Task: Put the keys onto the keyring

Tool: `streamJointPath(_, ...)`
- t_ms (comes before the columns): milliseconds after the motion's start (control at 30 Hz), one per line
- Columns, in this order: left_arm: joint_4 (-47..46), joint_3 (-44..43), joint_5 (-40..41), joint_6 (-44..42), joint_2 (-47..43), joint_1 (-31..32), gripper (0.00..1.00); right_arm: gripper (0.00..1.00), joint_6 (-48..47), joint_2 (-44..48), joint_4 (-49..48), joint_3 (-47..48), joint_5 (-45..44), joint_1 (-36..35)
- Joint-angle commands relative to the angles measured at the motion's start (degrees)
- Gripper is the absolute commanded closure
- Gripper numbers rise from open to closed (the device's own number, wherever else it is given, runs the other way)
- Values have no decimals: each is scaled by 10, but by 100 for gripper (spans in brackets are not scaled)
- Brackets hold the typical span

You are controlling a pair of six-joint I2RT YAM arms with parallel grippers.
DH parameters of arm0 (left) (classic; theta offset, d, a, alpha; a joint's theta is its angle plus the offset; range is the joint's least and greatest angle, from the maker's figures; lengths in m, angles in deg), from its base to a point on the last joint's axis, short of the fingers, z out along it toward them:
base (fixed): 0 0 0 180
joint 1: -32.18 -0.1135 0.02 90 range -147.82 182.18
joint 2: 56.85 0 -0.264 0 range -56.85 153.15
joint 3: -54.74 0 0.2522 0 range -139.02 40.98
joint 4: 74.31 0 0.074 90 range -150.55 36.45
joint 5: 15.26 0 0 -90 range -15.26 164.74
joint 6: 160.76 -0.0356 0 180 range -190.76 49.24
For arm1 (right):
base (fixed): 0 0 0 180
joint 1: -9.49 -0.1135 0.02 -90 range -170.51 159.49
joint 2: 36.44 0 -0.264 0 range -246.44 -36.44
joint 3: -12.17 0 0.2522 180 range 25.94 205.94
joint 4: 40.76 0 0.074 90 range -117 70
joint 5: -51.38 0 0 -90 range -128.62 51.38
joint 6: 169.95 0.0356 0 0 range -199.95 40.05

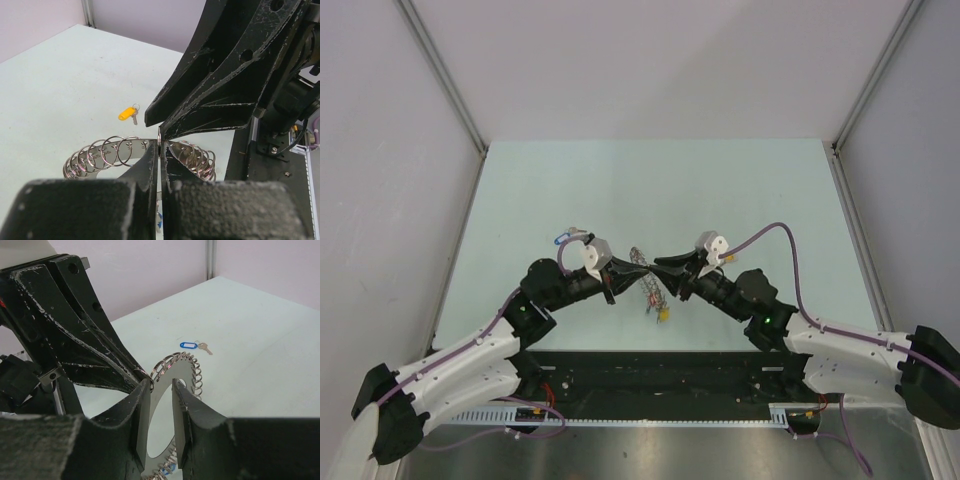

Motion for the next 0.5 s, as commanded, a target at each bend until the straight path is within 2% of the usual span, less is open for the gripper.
streamJointPath(0,-44,-22,-15,11,-2,-1,100,72,-6,-9,-36,27,4,-4)
streamJointPath(467,-46,-24,-38,7,6,0,100,72,-7,-52,-68,31,10,-6)
